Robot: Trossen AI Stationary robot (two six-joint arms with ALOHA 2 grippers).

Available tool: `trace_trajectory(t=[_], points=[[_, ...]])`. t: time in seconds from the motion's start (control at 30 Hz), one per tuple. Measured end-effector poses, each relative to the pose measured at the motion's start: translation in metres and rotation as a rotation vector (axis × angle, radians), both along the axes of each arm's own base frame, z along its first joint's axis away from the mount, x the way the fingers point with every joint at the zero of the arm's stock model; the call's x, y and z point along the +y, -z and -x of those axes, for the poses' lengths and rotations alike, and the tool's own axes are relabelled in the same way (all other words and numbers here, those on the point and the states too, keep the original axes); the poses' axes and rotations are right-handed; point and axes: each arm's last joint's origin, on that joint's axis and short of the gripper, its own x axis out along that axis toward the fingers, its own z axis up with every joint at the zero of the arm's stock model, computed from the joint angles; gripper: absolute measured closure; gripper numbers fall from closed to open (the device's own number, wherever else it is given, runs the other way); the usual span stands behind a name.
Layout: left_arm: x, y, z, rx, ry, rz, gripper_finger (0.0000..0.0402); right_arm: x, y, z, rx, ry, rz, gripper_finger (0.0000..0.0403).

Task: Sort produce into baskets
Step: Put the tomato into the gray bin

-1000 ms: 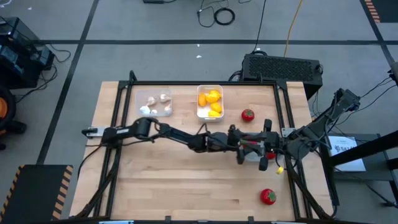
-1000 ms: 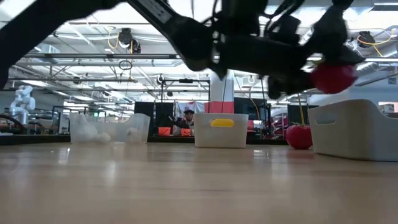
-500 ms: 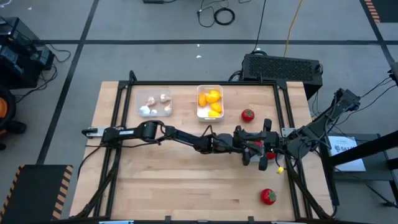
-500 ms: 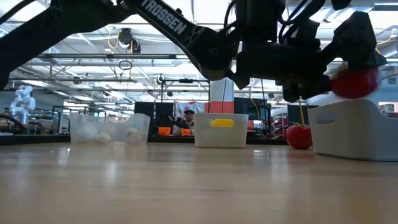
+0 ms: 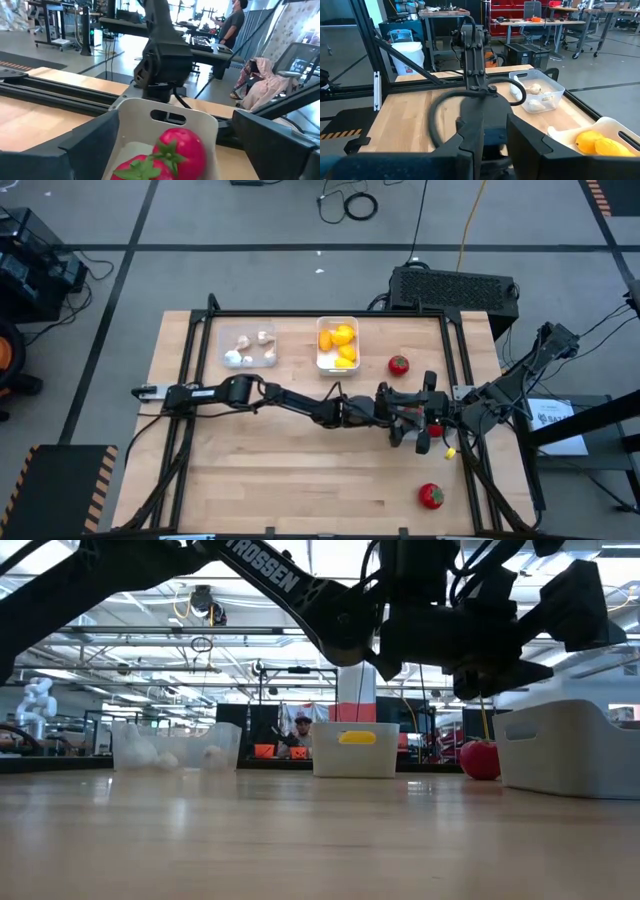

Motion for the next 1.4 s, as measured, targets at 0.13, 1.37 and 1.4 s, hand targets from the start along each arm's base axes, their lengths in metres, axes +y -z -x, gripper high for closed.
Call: trace_trajectory(t=[0.13,1.37,1.4], points=[[-0.007,-0.005,0.001,-0.003,0.014,-0.003,0.0016,0.002,0.0,0.001,-0.003,-0.011,-0.018,0.0328],[-0.091,-0.165,0.301,0.986,-0.46,-0.748,0.0098,0.104,0.002,-0.043,0.205,-0.379,-0.131,0.0328],[-0.09,-0.163,0.31,0.962,-0.473,-0.738,0.0098,0.104,-0.004,-0.043,0.263,-0.406,-0.174,0.0328]])
